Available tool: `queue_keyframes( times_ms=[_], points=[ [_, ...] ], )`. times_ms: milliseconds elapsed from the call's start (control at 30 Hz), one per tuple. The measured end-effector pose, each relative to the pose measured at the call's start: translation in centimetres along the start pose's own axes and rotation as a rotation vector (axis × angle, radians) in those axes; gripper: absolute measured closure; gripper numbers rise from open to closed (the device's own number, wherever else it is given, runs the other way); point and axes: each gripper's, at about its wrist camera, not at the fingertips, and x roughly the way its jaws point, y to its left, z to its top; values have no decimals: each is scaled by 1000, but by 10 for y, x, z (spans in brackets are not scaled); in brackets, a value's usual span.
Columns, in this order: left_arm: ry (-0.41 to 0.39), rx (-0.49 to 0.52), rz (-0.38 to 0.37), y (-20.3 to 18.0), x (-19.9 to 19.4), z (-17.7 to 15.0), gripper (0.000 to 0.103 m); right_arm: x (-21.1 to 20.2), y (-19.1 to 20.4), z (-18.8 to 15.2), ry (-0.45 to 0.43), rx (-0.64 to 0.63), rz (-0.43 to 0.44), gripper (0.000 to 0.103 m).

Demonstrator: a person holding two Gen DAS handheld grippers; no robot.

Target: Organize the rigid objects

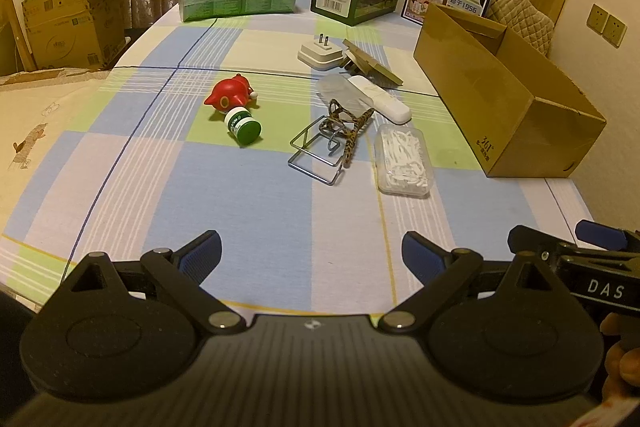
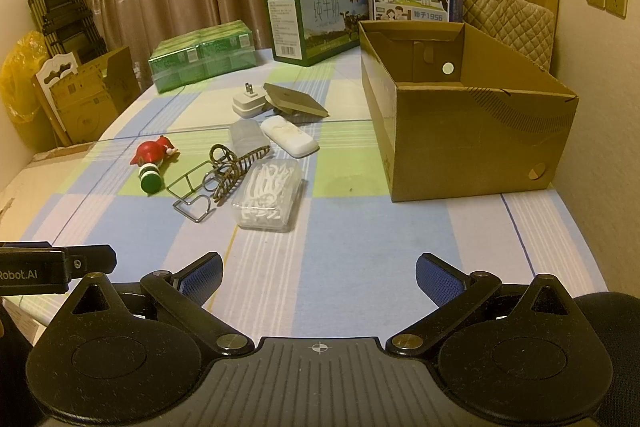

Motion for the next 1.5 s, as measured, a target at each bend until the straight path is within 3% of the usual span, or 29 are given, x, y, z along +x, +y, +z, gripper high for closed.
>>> queue_keyframes(
  times_ms=[900,1267,1500],
  points=[
    [1,-15,-41,1,-3,8,9,-2,-7,2,7,10,-11,2],
    [-20,18,-26,8,5,25,9,3,-2,14,0,20,5,2],
    [-62,91,1,18,17,48,9,19,3,25,1,9,9,2]
  ],
)
